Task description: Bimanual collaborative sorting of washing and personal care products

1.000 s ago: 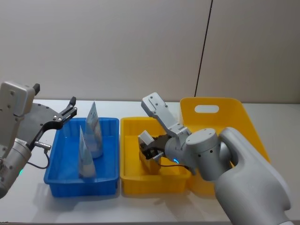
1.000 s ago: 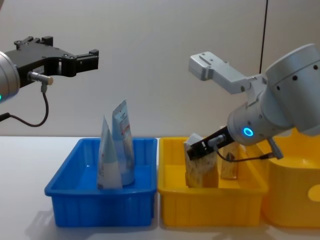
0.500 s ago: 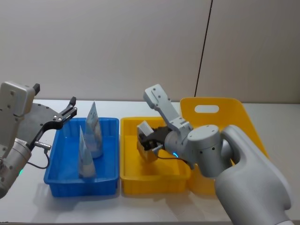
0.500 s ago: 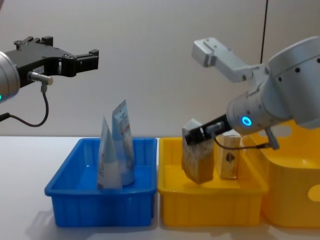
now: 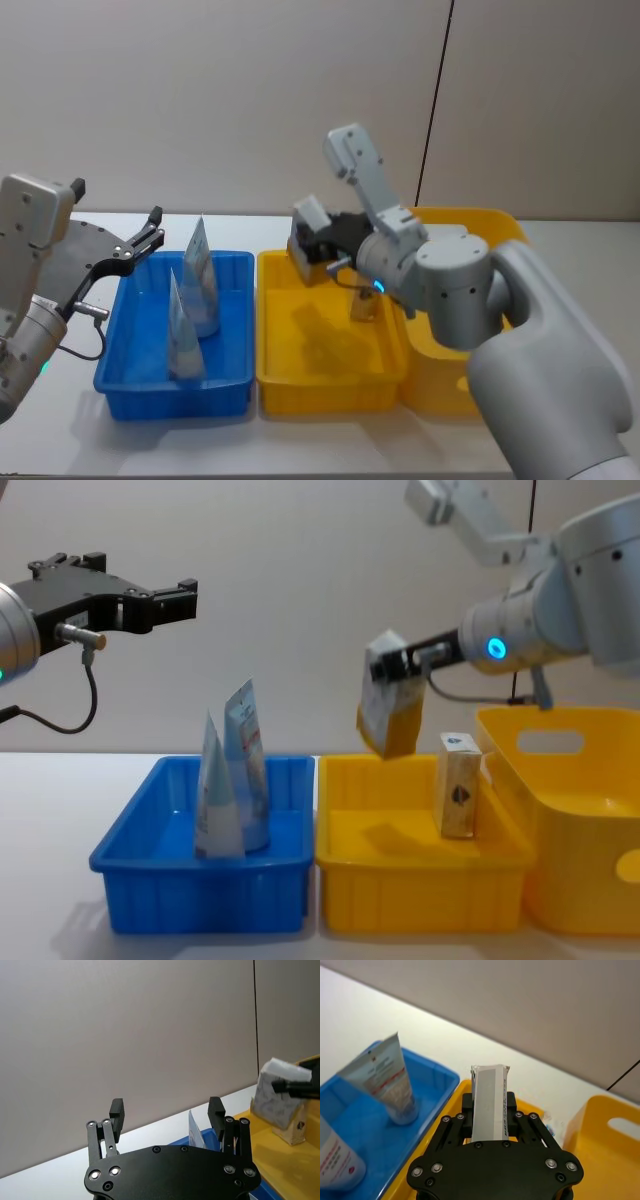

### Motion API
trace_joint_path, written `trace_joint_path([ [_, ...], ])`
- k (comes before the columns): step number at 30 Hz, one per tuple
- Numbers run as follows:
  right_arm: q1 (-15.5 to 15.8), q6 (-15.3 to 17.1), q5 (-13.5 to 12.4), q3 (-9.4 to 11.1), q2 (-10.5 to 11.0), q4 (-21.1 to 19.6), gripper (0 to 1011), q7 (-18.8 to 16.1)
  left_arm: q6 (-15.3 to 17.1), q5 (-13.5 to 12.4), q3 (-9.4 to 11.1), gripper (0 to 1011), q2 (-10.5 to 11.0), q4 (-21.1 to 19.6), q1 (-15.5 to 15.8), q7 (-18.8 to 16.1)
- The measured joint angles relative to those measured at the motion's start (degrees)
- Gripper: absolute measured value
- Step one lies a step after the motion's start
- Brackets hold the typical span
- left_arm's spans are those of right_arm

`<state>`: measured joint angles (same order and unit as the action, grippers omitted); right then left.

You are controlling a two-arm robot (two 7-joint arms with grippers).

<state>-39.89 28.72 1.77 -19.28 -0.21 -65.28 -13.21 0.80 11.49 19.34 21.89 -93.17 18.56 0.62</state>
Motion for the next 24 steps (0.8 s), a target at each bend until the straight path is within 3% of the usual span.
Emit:
trace_joint_path([
  [12, 0.1, -2.6, 1.5, 2.7, 1.7, -6.1, 332, 2.9, 0.0, 0.0, 0.0, 1001, 0.0, 0.0, 0.0, 0.0],
  [24, 1.9, -0.5, 5.5, 5.2, 7.0, -13.5, 332, 5.5, 0.0, 0.0, 0.0, 1001, 0.0, 0.0, 0.0, 0.0],
])
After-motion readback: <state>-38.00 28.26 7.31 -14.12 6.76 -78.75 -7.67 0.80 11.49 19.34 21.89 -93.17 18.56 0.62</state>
